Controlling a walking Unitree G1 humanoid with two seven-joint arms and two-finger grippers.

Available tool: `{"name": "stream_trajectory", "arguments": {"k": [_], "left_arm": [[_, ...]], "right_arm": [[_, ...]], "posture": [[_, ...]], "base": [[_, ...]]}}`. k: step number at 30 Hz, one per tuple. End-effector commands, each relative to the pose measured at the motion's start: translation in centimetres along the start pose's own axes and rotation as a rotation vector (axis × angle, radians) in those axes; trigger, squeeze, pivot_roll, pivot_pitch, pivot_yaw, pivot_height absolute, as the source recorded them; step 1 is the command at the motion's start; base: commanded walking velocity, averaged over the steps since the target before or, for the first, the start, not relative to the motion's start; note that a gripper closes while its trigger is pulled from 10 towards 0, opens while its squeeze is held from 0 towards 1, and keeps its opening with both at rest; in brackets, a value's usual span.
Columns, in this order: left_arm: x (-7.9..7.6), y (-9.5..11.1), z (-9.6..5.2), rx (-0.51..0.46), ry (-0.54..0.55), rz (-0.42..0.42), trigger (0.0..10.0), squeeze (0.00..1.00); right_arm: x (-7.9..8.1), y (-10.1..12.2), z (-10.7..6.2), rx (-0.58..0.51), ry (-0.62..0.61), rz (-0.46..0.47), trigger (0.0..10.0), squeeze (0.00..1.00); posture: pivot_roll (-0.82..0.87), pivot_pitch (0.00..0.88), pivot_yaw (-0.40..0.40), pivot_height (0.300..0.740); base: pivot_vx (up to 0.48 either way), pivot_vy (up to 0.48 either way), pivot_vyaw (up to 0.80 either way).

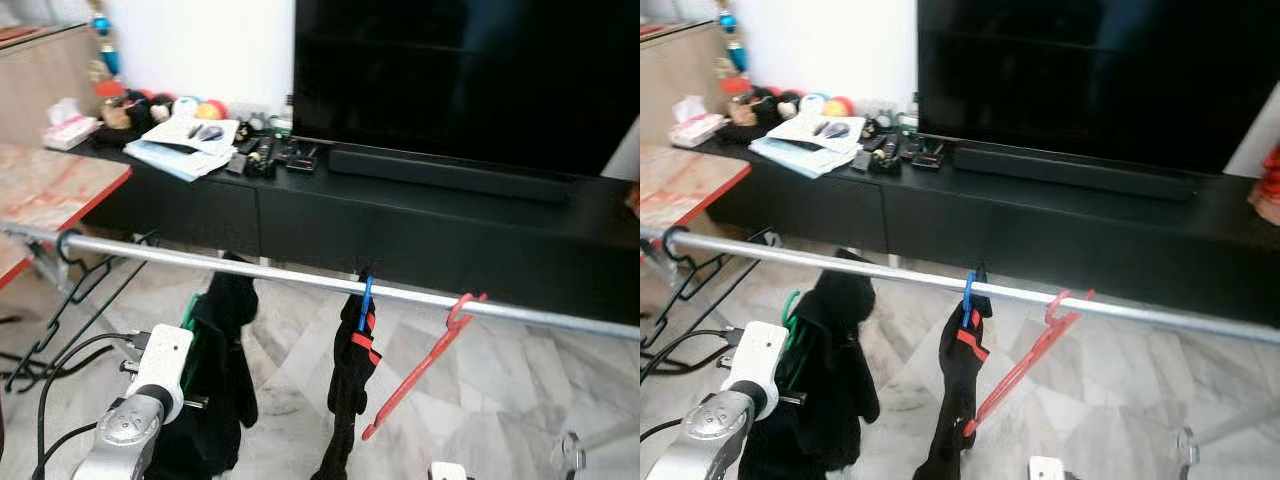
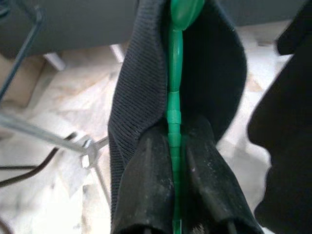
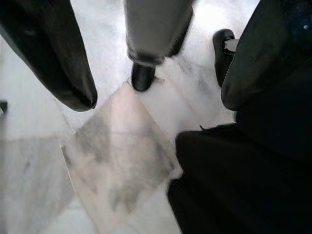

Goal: Hang hanger

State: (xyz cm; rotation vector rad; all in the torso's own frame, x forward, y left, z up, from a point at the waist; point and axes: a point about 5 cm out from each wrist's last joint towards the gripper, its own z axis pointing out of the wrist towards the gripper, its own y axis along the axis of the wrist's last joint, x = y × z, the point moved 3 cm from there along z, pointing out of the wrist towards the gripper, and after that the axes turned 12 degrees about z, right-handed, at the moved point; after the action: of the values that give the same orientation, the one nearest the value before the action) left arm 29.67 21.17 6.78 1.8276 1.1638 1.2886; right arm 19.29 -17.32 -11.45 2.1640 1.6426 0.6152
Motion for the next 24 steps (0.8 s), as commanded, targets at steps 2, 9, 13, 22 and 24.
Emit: {"name": "stream_trajectory", "arguments": {"k": [2, 9, 13, 22, 24], "left_arm": [[0.02, 0.7, -0.08, -0.024, 0.001, 0.013, 10.0, 0.0], [-0.19, 0.79, -0.09, -0.028, -0.009, 0.009, 10.0, 0.0], [-0.32, 0.91, -0.09, -0.032, -0.013, 0.007, 10.0, 0.0], [-0.36, 0.98, -0.11, -0.035, -0.013, 0.0, 10.0, 0.0], [-0.37, 0.97, -0.12, -0.035, -0.013, -0.001, 10.0, 0.0]], "right_arm": [[-0.55, 0.15, -0.03, -0.004, -0.015, 0.005, 10.0, 0.0], [-0.5, 0.15, -0.03, -0.007, -0.017, 0.01, 10.0, 0.0], [-0.54, 0.14, -0.03, -0.007, -0.021, 0.018, 10.0, 0.0], [-0.52, 0.15, -0.02, -0.006, -0.022, 0.023, 10.0, 0.0], [-0.51, 0.21, -0.02, -0.011, -0.021, 0.021, 10.0, 0.0]], "posture": [[0.17, 0.0, 0.011, 0.74], [0.17, 0.0, 0.013, 0.74], [0.17, 0.0, 0.013, 0.74], [0.17, 0.0, 0.012, 0.74], [0.17, 0.0, 0.012, 0.74]], "base": [[0.0, 0.0, 0.0], [0.0, 0.0, 0.0], [0.0, 0.0, 0.0], [-0.055, 0.0, -0.33], [-0.251, 0.0, 0.0]]}}
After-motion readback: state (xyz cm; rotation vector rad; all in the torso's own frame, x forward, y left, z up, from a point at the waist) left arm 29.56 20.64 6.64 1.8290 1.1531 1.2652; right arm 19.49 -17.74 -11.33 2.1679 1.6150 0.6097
